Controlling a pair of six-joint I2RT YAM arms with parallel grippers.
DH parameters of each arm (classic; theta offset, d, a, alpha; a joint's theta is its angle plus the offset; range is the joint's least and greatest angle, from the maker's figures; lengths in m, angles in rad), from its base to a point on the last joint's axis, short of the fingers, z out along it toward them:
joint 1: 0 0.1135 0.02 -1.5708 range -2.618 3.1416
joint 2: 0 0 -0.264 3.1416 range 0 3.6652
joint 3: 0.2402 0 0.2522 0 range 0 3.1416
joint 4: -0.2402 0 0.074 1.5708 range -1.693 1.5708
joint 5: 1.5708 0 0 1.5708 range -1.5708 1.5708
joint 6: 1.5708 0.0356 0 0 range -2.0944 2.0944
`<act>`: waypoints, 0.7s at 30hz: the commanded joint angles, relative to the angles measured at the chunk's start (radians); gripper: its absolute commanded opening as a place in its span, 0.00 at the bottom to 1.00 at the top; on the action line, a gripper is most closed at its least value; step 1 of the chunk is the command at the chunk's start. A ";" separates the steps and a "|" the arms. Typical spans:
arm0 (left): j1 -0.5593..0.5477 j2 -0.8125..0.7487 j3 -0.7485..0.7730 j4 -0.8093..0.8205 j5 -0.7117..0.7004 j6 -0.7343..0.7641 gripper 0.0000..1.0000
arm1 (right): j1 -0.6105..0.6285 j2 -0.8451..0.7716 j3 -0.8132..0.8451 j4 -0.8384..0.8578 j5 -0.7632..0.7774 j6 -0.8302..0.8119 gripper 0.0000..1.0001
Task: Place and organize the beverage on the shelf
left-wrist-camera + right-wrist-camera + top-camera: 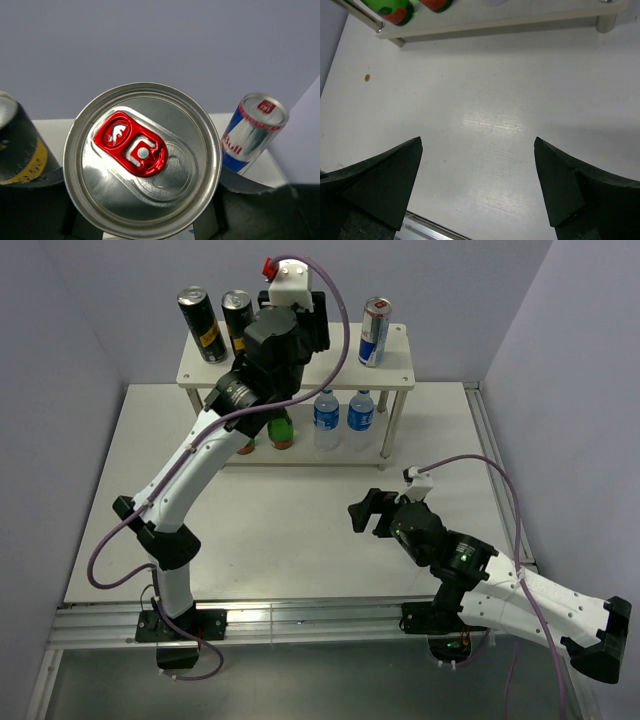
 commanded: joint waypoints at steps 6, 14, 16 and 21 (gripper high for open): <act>0.053 0.047 -0.015 0.125 0.119 0.018 0.00 | 0.059 -0.004 -0.050 0.059 0.052 0.085 1.00; 0.061 0.133 0.019 0.157 0.133 0.007 0.00 | 0.102 0.032 -0.105 0.093 0.058 0.133 1.00; 0.063 0.145 0.007 0.166 0.135 -0.001 0.00 | 0.115 0.035 -0.111 0.097 0.063 0.139 1.00; 0.064 0.168 0.012 0.171 0.138 -0.010 0.00 | 0.132 0.053 -0.119 0.106 0.071 0.150 1.00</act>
